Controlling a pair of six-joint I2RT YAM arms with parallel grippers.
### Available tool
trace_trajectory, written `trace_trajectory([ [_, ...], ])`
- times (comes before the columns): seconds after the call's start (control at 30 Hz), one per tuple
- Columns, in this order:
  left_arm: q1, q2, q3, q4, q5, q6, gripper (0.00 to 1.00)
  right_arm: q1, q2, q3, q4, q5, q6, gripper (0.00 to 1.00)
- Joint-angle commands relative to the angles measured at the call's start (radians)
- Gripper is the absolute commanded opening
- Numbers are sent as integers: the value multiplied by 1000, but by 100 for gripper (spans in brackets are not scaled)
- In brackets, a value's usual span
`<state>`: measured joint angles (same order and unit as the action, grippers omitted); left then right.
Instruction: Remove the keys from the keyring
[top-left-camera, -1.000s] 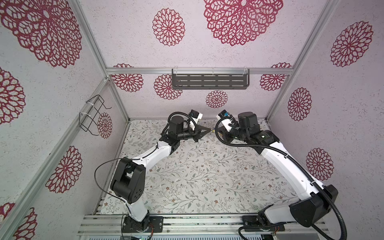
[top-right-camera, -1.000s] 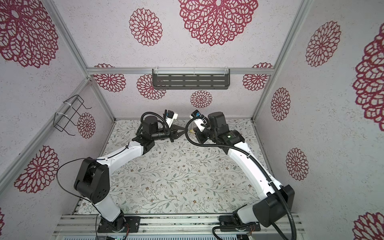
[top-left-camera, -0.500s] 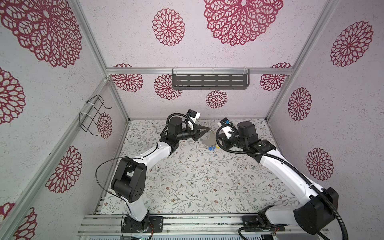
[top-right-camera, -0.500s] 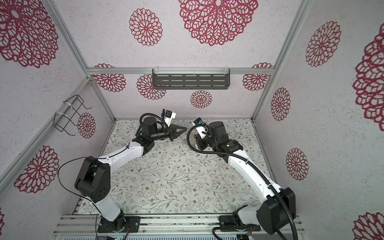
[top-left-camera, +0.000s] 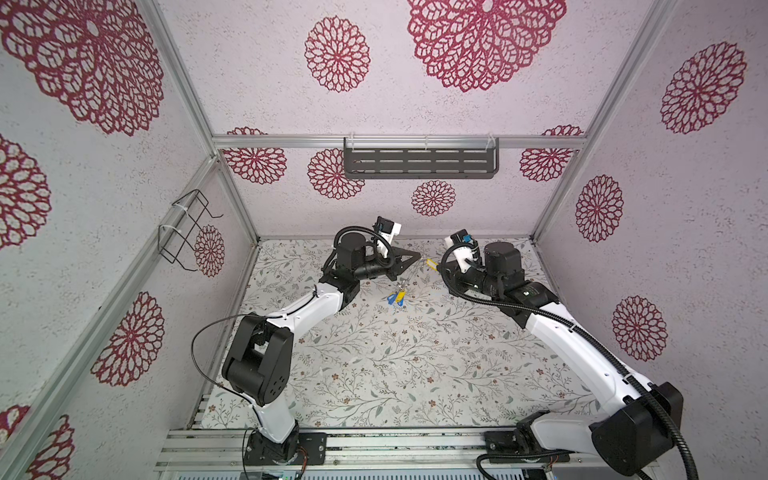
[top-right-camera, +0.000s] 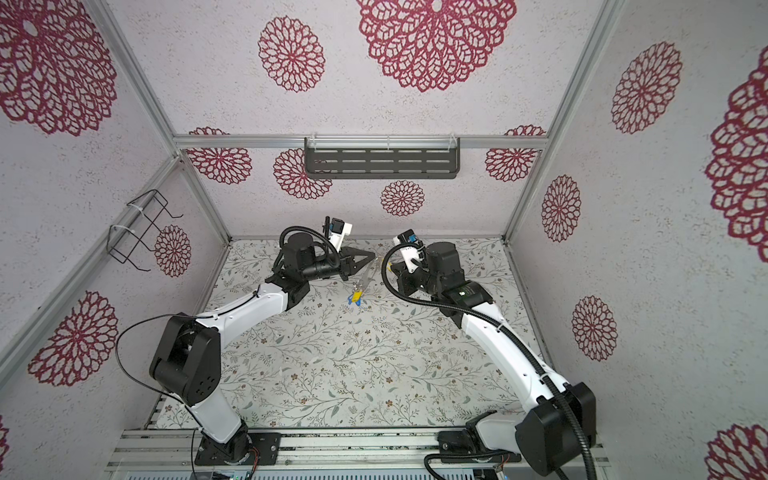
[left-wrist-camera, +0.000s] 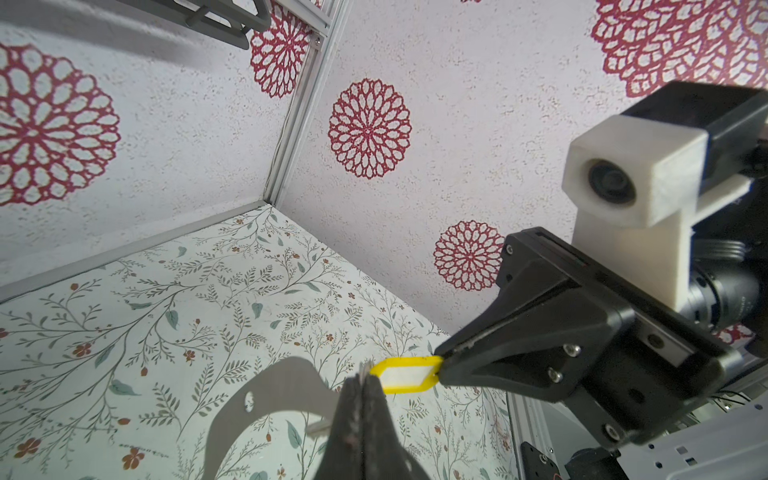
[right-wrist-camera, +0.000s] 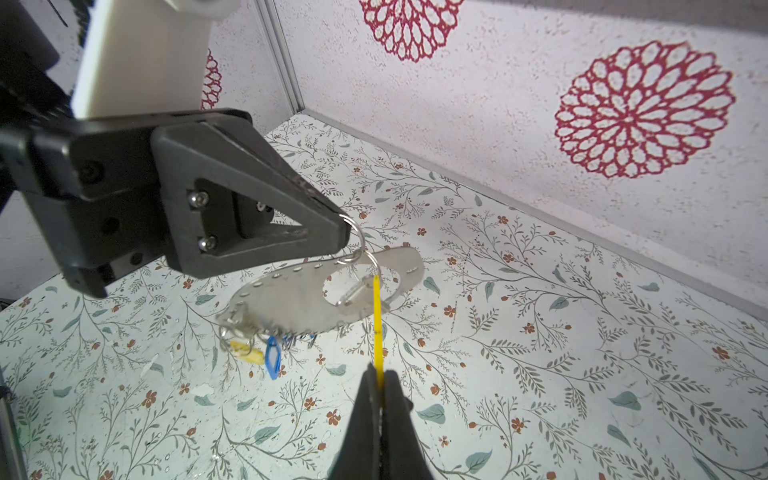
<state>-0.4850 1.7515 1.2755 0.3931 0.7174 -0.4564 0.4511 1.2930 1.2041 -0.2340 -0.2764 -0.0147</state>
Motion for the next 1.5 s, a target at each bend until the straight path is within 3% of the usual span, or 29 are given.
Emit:
trace_trajectory([
  [0.0, -13, -17, 33, -12, -22, 20, 0, -7, -36, 79, 12, -26, 24, 0],
  [0.17, -14, -19, 33, 36, -49, -31, 0, 12, -52, 86, -2, -59, 24, 0],
  [0.33, -12, -28, 6, 197, -62, -137, 0, 39, -38, 8, 7, -56, 37, 0],
  [0.53, -12, -31, -12, 332, -96, -218, 0, 94, -6, -108, 91, -77, 92, 0],
  [0.8, -20, -15, -45, 449, -133, -272, 0, 163, 46, -116, 213, -105, 170, 0],
  [1.13, 40, -13, -70, 359, -47, -240, 0, 124, -152, -298, 275, 219, 197, 0],
  [1.23, 52, 30, -75, 318, -11, -225, 0, 100, -195, -380, 273, 256, 211, 0],
  [1.47, 49, 181, -79, 316, -50, -222, 0, 5, -244, -570, 324, 247, 293, 0],
])
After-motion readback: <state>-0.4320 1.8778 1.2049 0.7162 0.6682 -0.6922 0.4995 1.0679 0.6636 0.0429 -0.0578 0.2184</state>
